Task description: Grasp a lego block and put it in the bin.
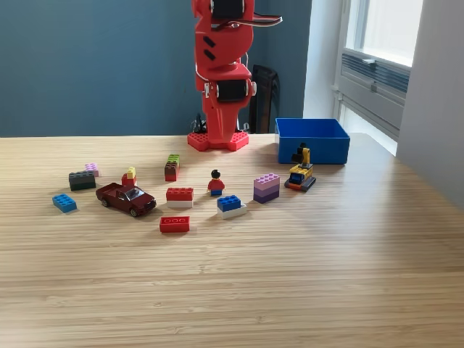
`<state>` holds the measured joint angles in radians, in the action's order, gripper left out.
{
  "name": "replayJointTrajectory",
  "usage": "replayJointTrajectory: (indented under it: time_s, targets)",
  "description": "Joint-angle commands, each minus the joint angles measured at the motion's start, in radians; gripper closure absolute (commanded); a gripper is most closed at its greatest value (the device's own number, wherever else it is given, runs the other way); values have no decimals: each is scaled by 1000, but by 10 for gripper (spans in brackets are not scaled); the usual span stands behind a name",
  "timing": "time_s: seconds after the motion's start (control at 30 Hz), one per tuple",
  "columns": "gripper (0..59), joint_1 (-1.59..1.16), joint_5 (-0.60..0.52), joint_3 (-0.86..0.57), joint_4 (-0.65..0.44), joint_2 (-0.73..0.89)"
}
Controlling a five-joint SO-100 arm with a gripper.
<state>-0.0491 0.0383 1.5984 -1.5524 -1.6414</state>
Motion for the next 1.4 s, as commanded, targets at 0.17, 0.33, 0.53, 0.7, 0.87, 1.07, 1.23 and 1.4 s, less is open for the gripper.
replayJointTrajectory:
  time_s: [0.17,0.33,0.53,0.7,0.87,1.07,1.23,1.4]
  targets:
    - [585,2,0,-21,12,-18]
    - [585,8,3,-2,12,-18]
    - [585,48,21,2,35,-18]
    - [585,147,81,12,51,-17]
    - [585,281,138,21,84,-17]
    - [576,433,138,23,126,-17]
    - [363,514,103,35,175,-15]
    - [320,531,28,37,218,-3]
